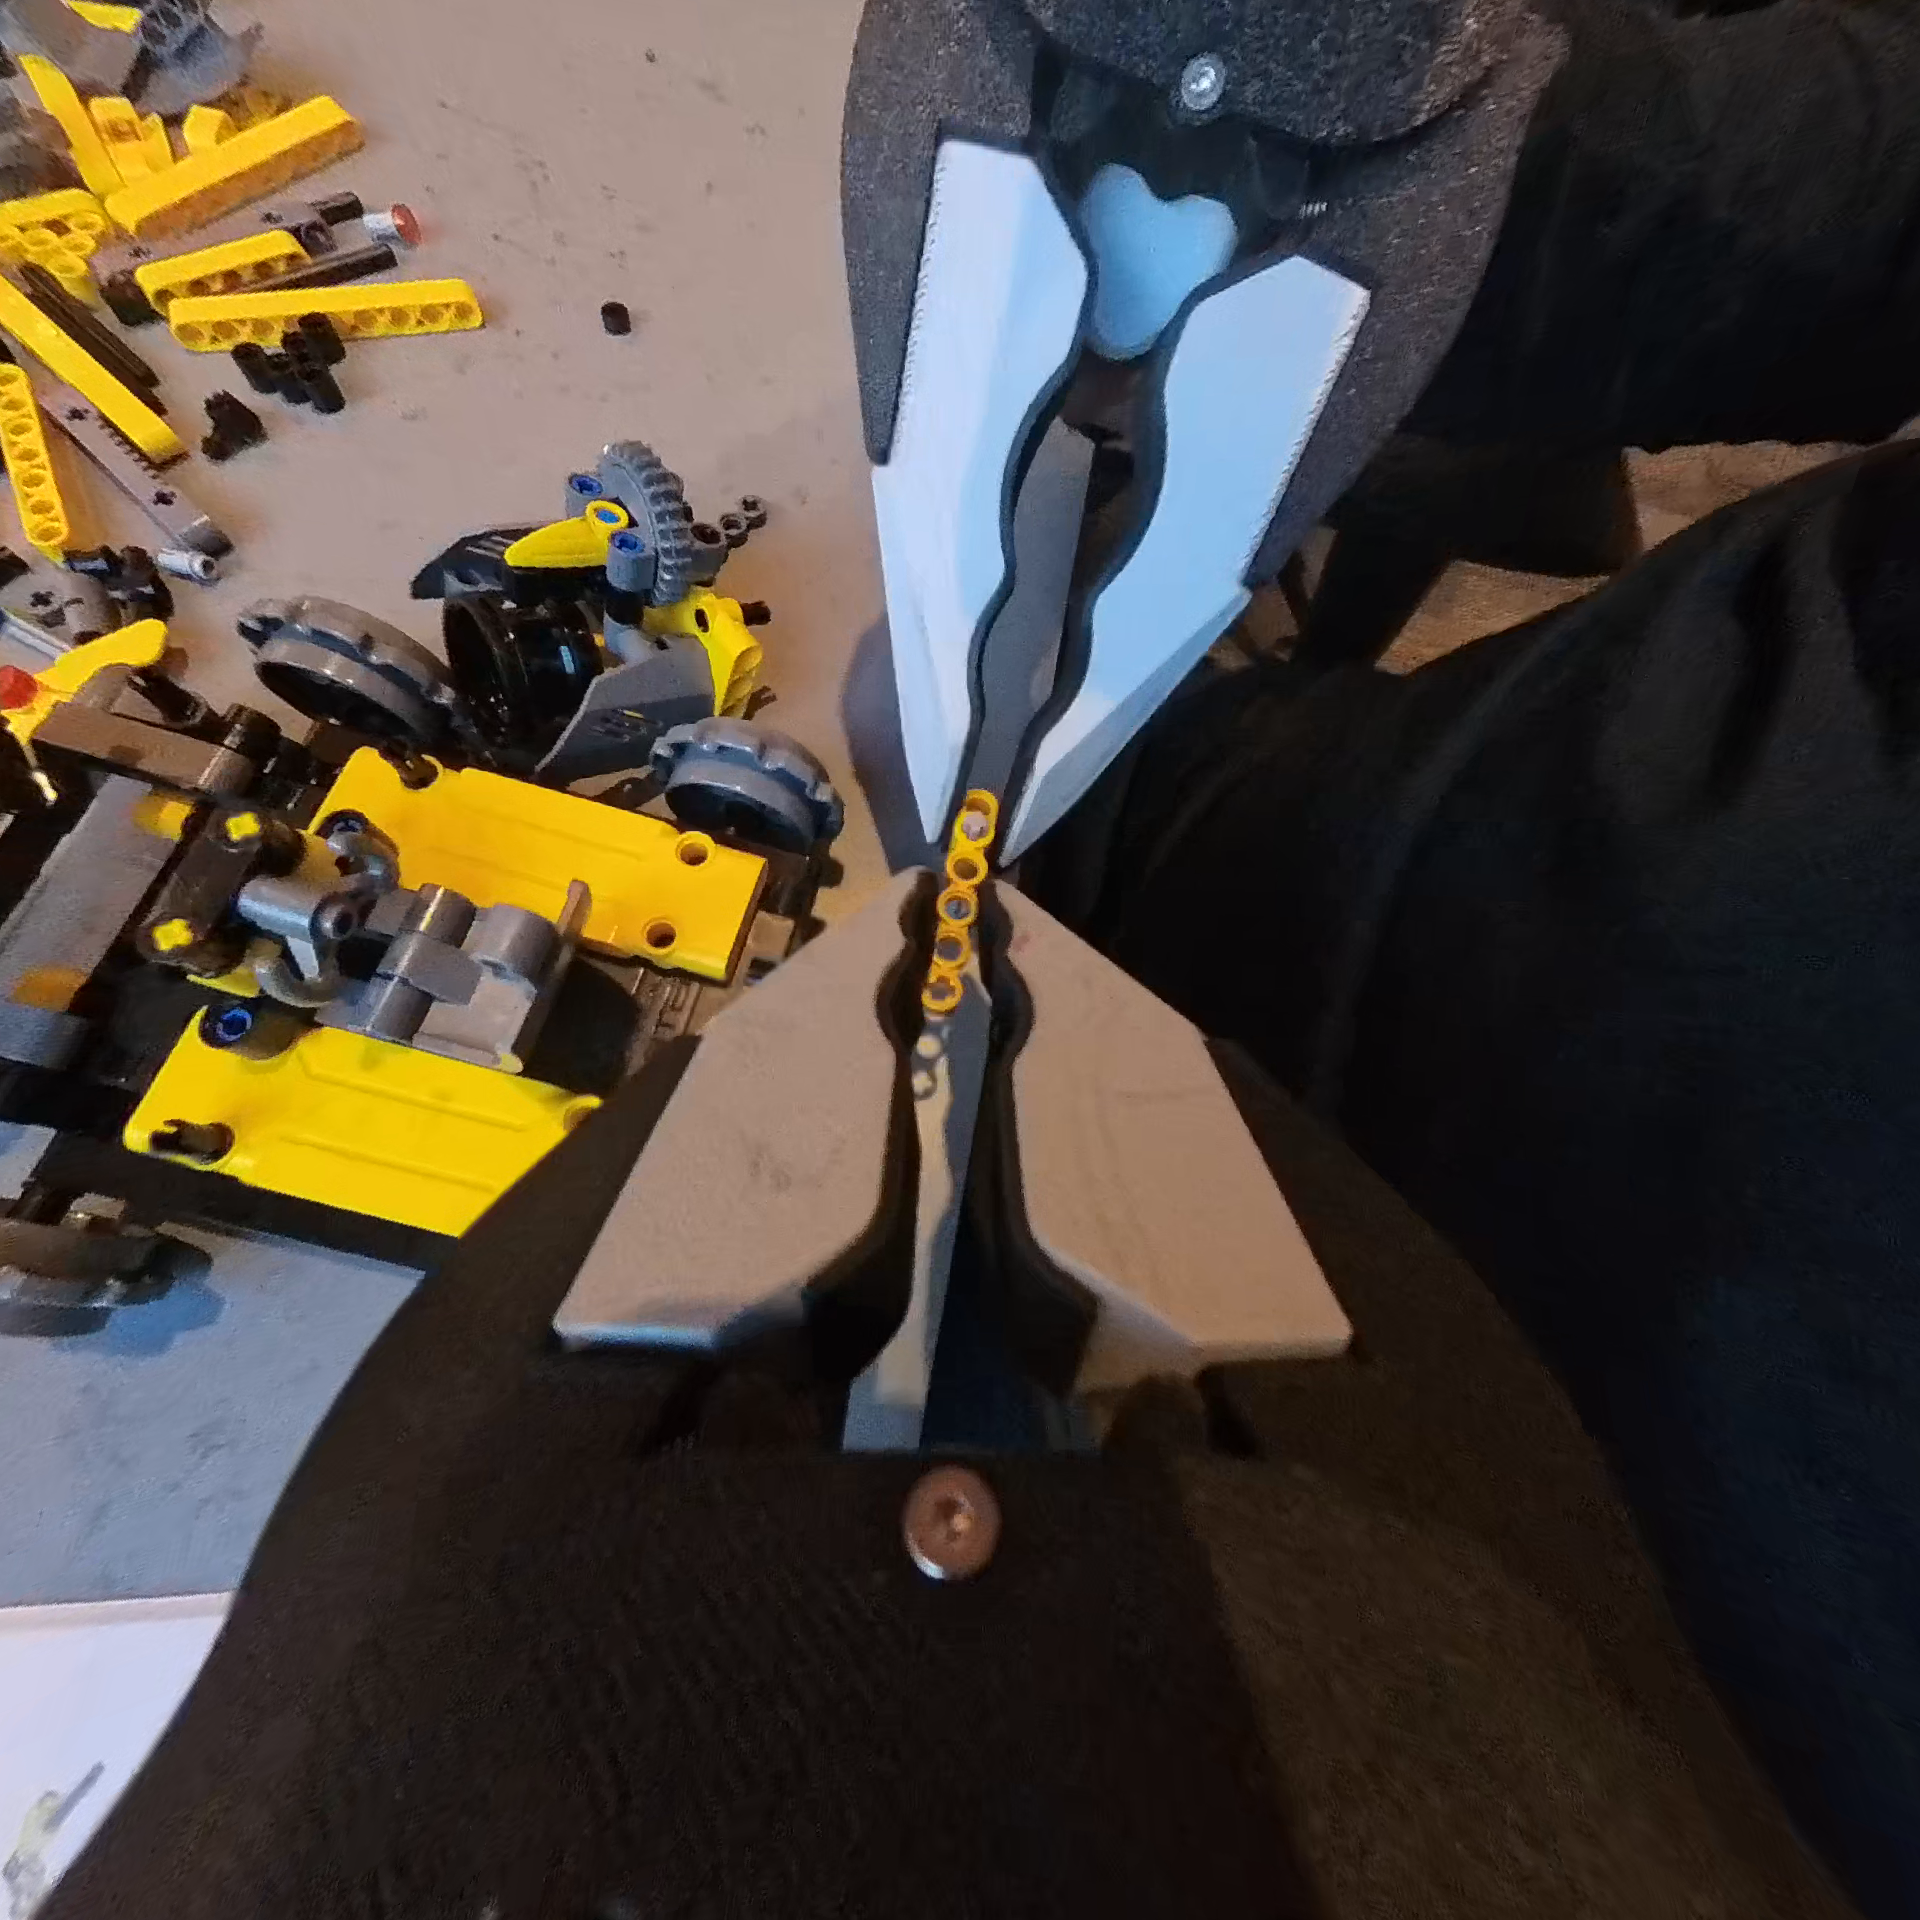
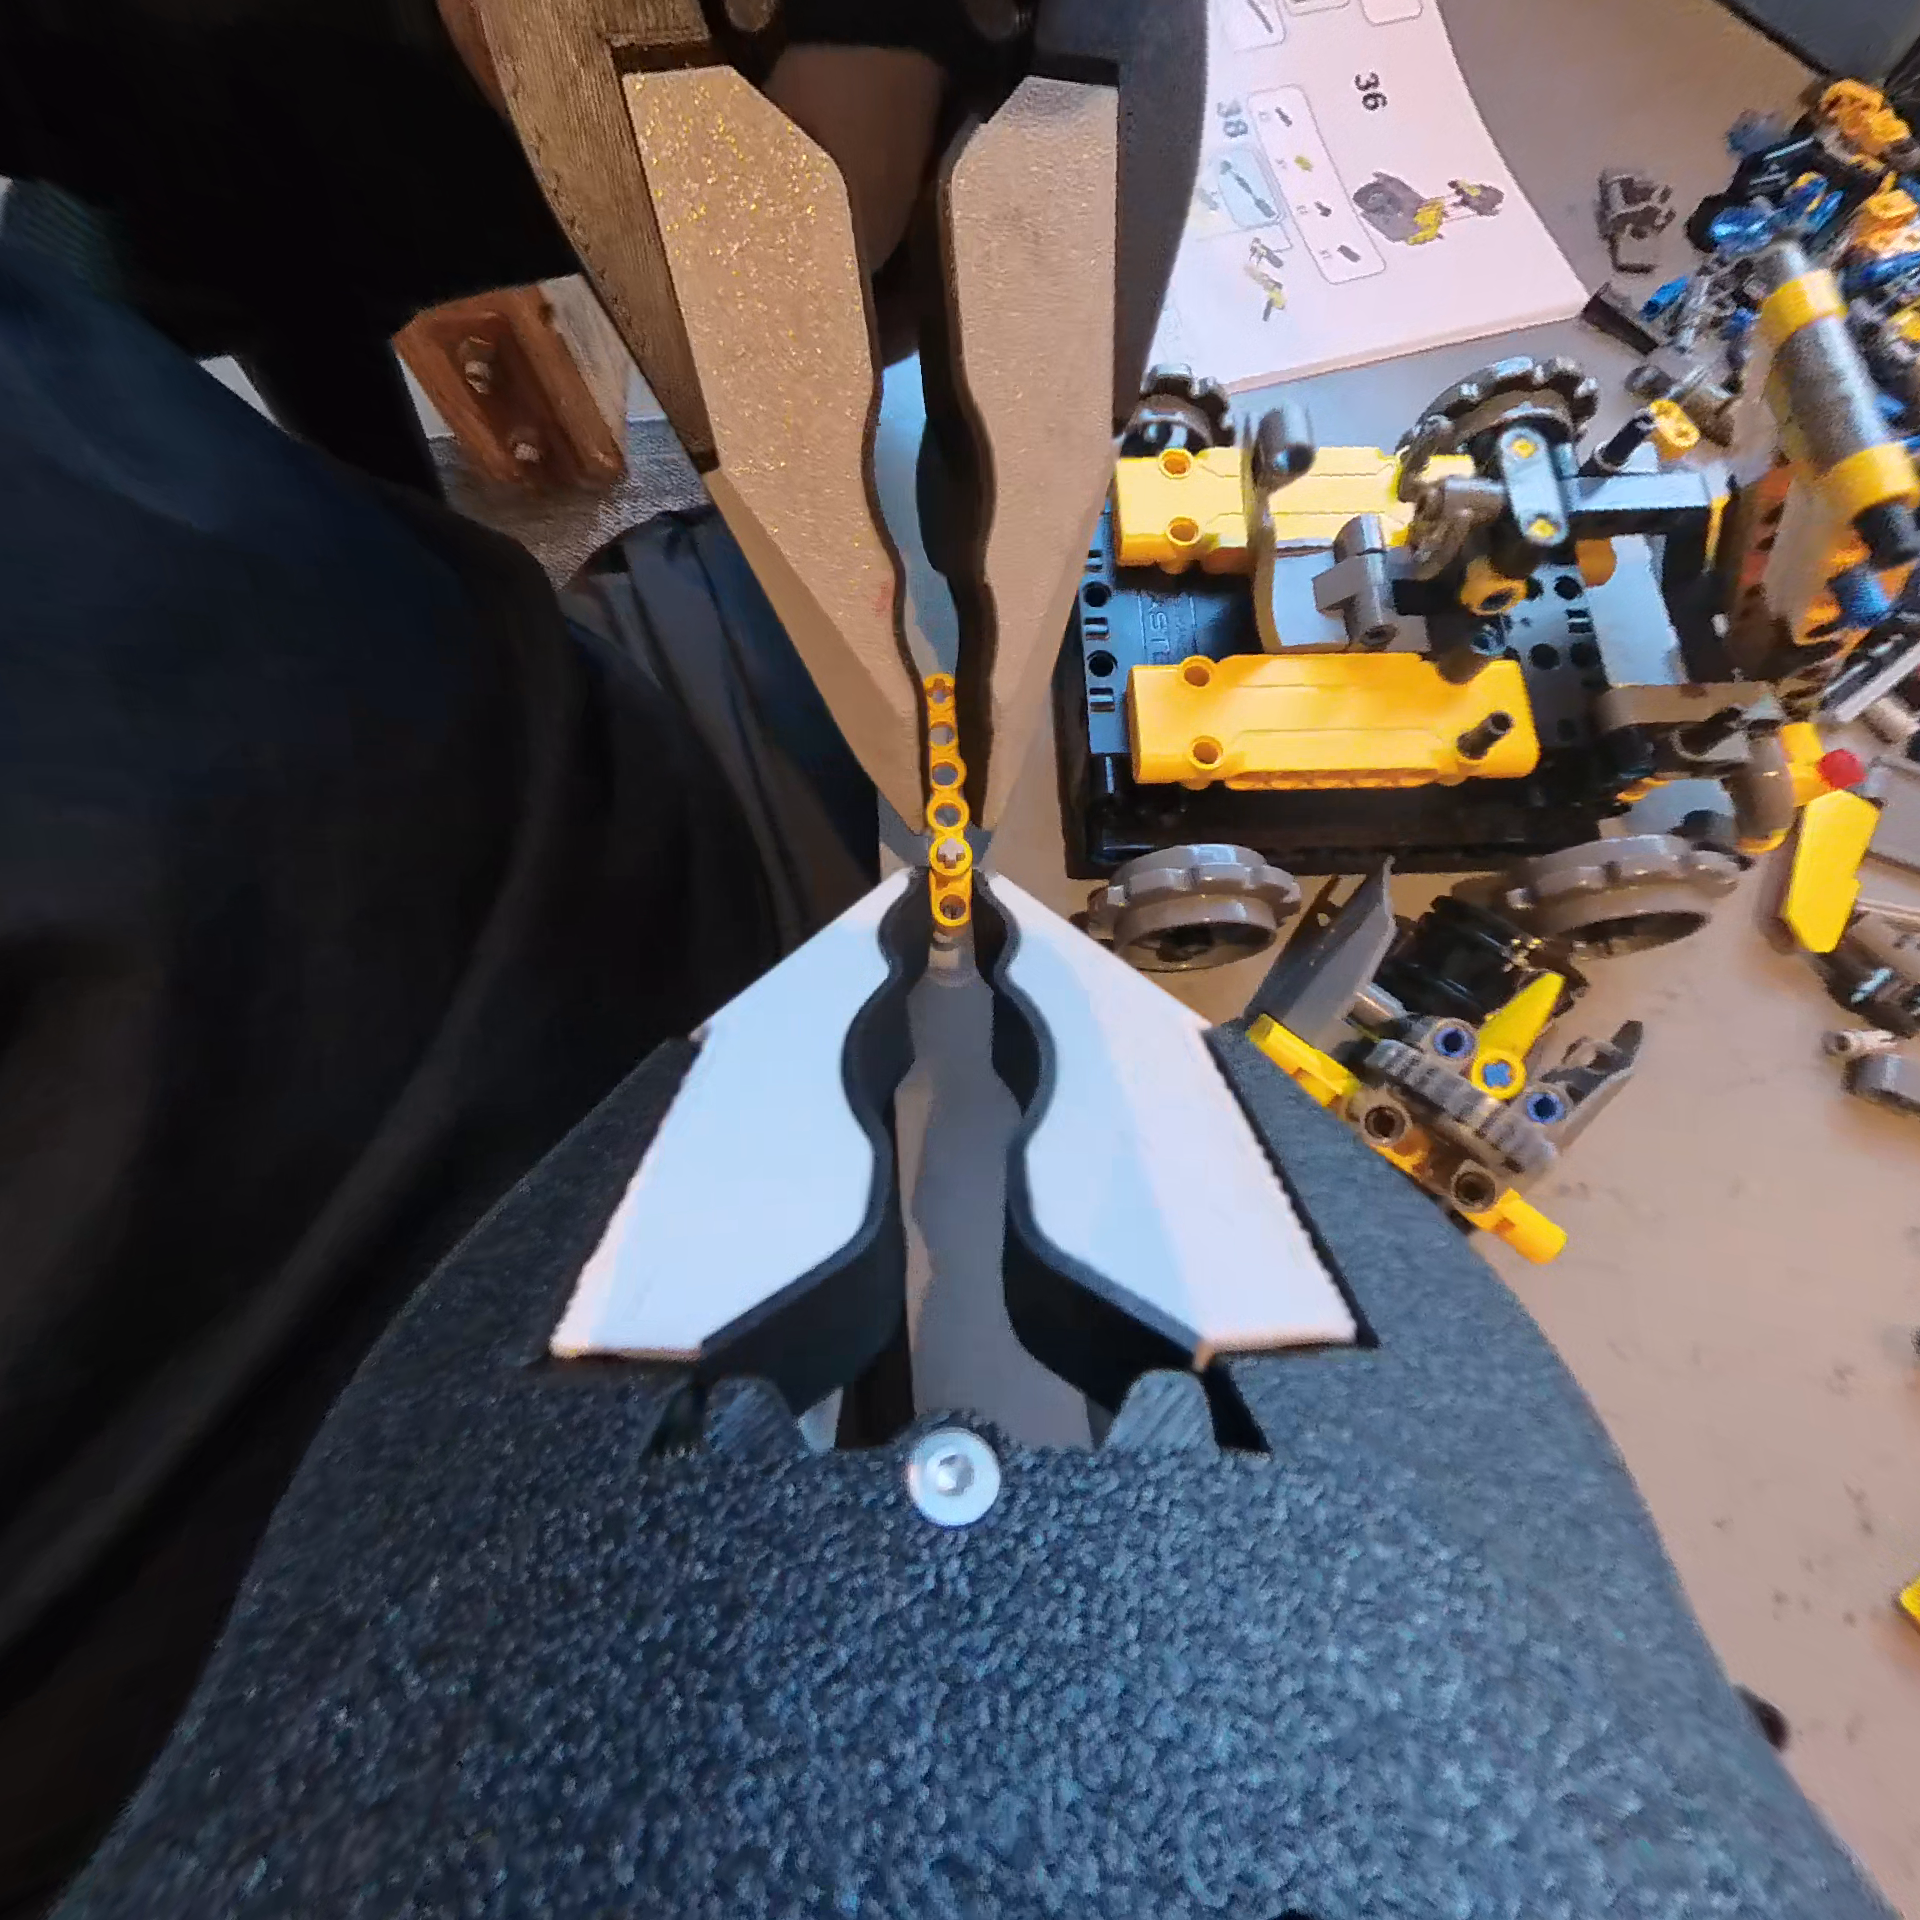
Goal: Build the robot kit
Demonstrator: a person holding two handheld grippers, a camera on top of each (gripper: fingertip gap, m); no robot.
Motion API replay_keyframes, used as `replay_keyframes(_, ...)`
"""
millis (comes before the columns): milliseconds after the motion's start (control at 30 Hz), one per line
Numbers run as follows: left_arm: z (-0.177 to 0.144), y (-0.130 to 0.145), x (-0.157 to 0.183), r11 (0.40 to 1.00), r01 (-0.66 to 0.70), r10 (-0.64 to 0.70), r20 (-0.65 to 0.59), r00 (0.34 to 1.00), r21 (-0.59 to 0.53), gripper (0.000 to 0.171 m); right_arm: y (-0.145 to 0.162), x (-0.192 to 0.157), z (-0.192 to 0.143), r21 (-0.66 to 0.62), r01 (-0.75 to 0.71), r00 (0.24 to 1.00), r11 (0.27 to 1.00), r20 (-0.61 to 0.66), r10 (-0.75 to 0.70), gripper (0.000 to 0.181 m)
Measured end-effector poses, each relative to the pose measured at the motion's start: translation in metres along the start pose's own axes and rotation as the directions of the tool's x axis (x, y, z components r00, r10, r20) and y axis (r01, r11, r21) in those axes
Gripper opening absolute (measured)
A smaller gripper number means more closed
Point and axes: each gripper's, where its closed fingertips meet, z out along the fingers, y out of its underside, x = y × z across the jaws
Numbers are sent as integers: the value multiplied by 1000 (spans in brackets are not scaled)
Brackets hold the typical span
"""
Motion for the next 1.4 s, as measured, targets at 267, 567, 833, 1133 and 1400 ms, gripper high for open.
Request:
replay_keyframes(267, 9, 2, 1, 1000, -3, 2, 21, 1000, 13, 3, 9, 0, 10, -54, 26, 999, 998, -32, -28, 8)
replay_keyframes(567, 0, -8, -1, 998, 45, -45, -6, 999, 44, 5, 1, 3, 1, 28, -73, 997, 997, 35, 72, 8)
replay_keyframes(833, 7, 1, 1, 998, 53, -52, -50, 997, 19, 5, 6, -2, 4, -50, -71, 996, 996, 48, 74, 7)
replay_keyframes(1133, -12, -22, 11, 994, 33, -28, -45, 999, 103, 5, -13, -5, -16, -80, -24, 1000, 997, 8, 24, 7)
replay_keyframes(1400, 7, 1, 5, 996, 68, -65, -52, 997, 51, 5, 9, -3, -1, -227, -34, 999, 973, 10, 38, 7)
